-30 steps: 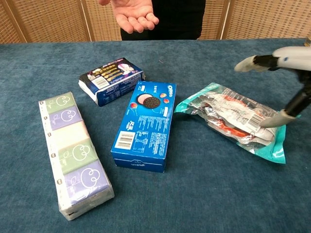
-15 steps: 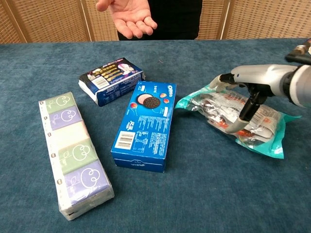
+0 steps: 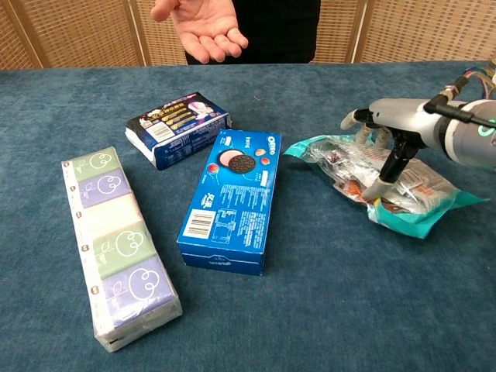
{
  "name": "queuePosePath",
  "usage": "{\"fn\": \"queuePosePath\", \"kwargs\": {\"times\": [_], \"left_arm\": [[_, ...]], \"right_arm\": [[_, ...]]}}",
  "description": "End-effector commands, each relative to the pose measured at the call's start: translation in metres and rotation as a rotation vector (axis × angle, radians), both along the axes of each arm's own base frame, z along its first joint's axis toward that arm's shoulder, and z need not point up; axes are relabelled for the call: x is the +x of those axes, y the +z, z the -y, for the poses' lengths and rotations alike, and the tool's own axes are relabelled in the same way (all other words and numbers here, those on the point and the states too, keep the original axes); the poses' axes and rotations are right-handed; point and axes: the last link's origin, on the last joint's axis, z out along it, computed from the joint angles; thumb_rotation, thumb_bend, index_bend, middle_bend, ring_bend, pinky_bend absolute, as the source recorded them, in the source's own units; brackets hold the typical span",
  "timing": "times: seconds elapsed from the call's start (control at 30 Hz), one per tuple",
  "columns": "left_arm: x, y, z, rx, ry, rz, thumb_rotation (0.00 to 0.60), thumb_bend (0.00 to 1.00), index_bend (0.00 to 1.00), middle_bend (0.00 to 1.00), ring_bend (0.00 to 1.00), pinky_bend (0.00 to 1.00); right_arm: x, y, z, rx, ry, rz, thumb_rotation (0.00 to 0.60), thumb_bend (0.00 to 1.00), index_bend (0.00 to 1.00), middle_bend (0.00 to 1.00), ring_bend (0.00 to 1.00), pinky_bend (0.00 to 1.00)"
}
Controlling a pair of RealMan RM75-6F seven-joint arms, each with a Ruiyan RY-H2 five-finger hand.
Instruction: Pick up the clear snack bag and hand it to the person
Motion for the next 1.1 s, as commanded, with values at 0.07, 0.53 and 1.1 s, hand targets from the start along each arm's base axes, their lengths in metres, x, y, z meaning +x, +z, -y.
{"fn": "queuePosePath", "kwargs": {"times": [0.07,0.53,1.1], "left_arm": [[0.0,0.0,0.0,0.0,0.0,-0.002,0.6,0.14,0.0,0.0,0.0,0.09],[0.0,0.0,0.001,0.002,0.002,0.004,0.6,0.14,0.0,0.0,0.0,0.09],[-0.001,-0.001,0.001,-0.002,0.009,0.003,0.6,0.14,0.0,0.0,0.0,0.09]], "right_arm": [[-0.006,-0.005,-0.001,-0.024,0.014,-0.04,0.6,0.43,0.26,0.47,0.54,0.74],[0.011,0.072,-0.023,-0.293,0.239,0.066,0.6,0.58,0.49,0.61,0.69,0.83],[0.11,0.159,-0.012,-0.389,0.437,0.193,0.6,0.6,0.5,0.62,0.69,0.83]]}}
